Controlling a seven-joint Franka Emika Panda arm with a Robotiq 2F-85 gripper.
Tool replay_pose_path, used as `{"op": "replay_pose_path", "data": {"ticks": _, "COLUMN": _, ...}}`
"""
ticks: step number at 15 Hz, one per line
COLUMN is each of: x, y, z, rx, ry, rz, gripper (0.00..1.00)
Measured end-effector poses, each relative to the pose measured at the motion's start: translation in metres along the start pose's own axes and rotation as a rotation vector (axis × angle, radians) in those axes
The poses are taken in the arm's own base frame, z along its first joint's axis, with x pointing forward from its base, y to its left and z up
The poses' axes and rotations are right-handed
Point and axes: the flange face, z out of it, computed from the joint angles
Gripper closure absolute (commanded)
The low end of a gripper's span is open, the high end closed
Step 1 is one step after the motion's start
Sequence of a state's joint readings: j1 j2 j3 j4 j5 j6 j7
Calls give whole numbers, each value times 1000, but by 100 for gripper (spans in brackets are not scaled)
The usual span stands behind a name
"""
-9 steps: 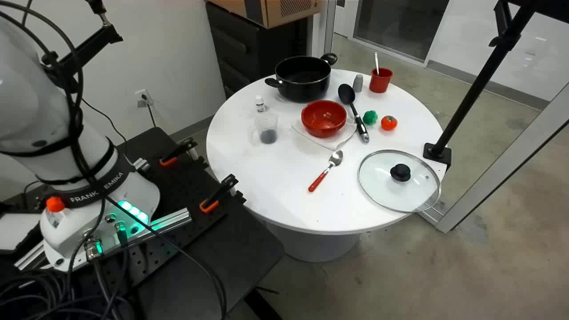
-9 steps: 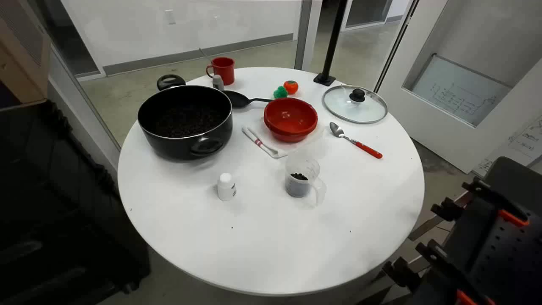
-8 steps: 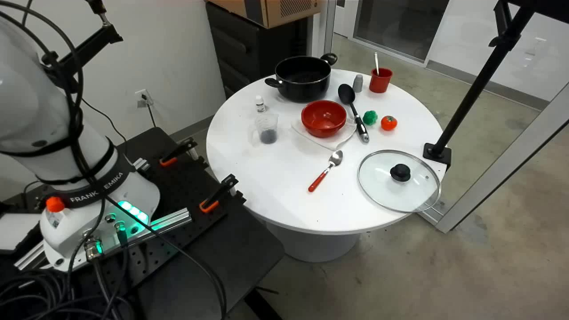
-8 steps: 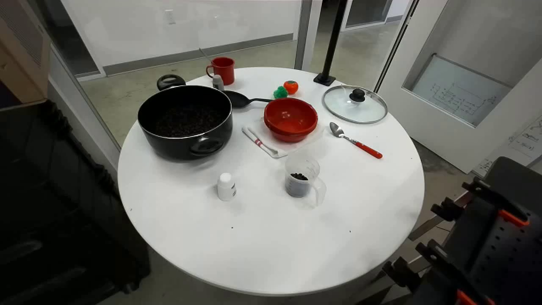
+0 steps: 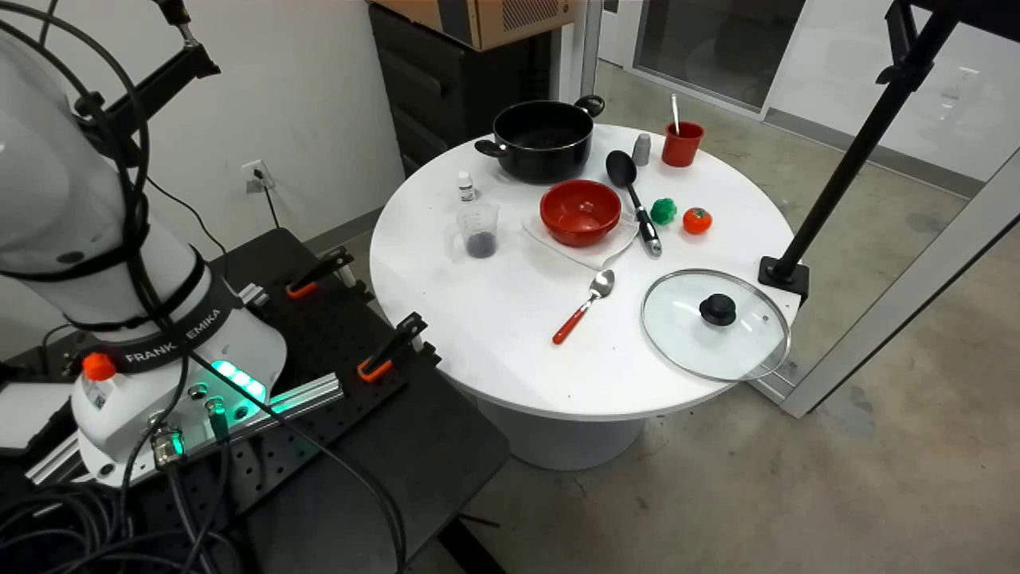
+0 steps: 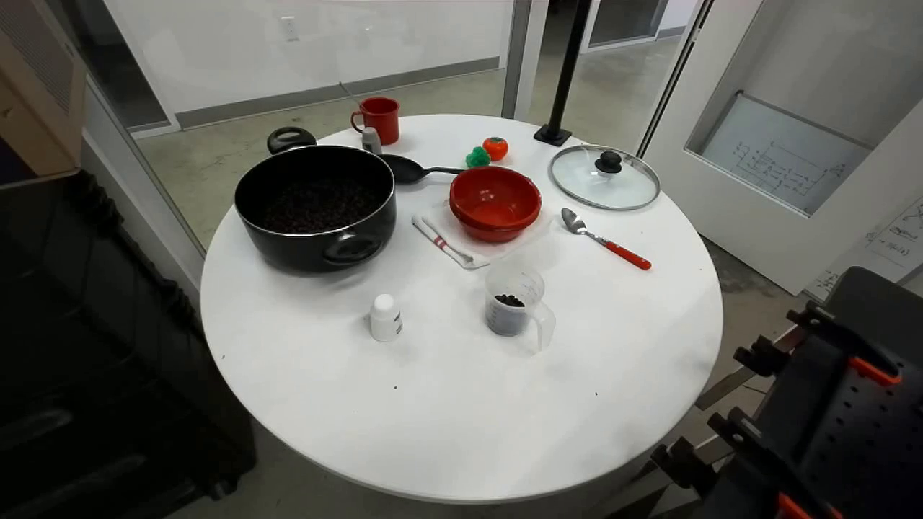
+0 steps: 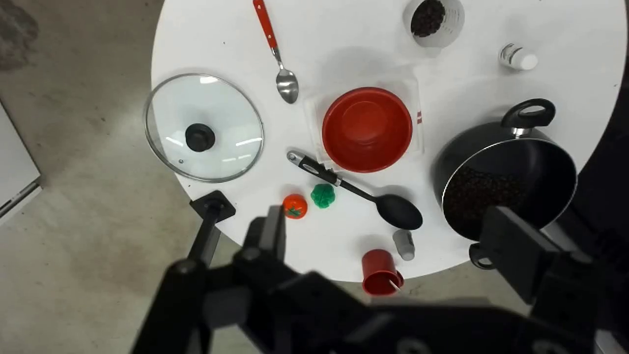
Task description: Pour the contents of the jug into the red bowl then place a spoonful in the pot
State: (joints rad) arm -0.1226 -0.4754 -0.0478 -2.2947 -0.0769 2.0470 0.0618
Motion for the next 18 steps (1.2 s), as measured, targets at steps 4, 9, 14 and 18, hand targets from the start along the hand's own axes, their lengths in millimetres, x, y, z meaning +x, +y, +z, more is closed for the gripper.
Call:
{"op": "replay_pose_path", "data": {"ticks": 4, "x": -17, "y": -14, "z": 65, "rx": -23, "ry": 59, "rz": -34, "gripper": 0}}
{"op": "replay_pose_path", "data": {"ticks": 9, "x": -73, "y": -43, "z": 185, "rx": -58, "ry": 45, "rz": -139, "gripper": 0}}
{"op": "replay_pose_path", "data": {"ticks": 14, "x": -113, "y": -69, "z": 277, "rx": -40, "ry": -34, "rz": -157, "gripper": 0}}
{"op": "replay_pose_path", "data": {"ticks": 18, "x": -121, "y": -80, "z": 326, "rx": 12, "ry": -62, "rz": -71, "gripper": 0}}
